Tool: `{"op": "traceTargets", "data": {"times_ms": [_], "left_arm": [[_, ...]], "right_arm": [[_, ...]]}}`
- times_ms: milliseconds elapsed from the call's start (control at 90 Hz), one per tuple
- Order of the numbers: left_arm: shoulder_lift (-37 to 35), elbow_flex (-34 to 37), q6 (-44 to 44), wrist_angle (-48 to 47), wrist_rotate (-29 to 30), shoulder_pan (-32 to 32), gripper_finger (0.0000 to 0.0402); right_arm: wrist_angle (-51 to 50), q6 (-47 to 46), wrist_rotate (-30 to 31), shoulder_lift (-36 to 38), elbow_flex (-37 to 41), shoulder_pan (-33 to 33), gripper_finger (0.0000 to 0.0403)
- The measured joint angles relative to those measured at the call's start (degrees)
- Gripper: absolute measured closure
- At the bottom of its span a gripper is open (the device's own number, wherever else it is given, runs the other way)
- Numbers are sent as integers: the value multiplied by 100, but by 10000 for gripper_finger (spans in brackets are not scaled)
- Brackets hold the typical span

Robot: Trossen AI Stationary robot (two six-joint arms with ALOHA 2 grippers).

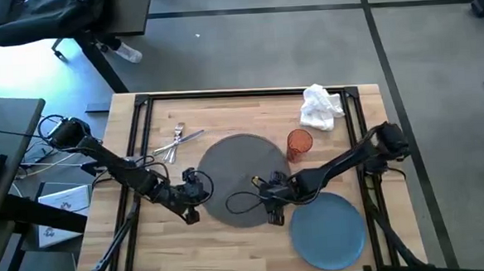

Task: Set table place
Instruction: Prepare the gray table mat, then fold the white table napkin

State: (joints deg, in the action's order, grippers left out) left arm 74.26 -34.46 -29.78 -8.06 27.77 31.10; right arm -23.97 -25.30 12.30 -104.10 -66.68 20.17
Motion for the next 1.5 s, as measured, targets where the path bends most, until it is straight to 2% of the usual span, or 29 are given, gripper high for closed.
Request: {"op": "traceTargets", "data": {"times_ms": [78, 167, 411, 567, 811, 944, 1056, 1322, 1500], "left_arm": [[75, -3, -7, 184, -129, -93, 401], [269, -3, 26, 245, -371, -208, 401], [1139, -2, -135, 339, -399, -451, 401], [1598, -2, -199, 665, -832, -488, 401], [1919, -29, -946, 1020, -1270, -186, 401], [1745, -15, -956, 1123, -1406, -64, 401], [1410, -185, -708, 1111, -1456, -64, 401], [394, -467, 35, 186, -827, -64, 401], [-143, -461, 46, -536, -259, -70, 401]], "right_arm": [[193, 196, 507, 15, -13, -26, 198], [512, 319, 753, -18, 9, -127, 198], [432, 28, 681, -460, 9, -348, 198], [196, -156, 392, -731, 13, -320, 198], [65, -297, 348, -795, -3, -219, 199], [-389, 23, -38, -808, -311, -214, 199], [-1050, 459, -4, -811, -888, -207, 199], [-3330, 1036, 940, -723, -2363, -213, 199], [-3986, 850, 1470, -63, -2493, -213, 199]]}}
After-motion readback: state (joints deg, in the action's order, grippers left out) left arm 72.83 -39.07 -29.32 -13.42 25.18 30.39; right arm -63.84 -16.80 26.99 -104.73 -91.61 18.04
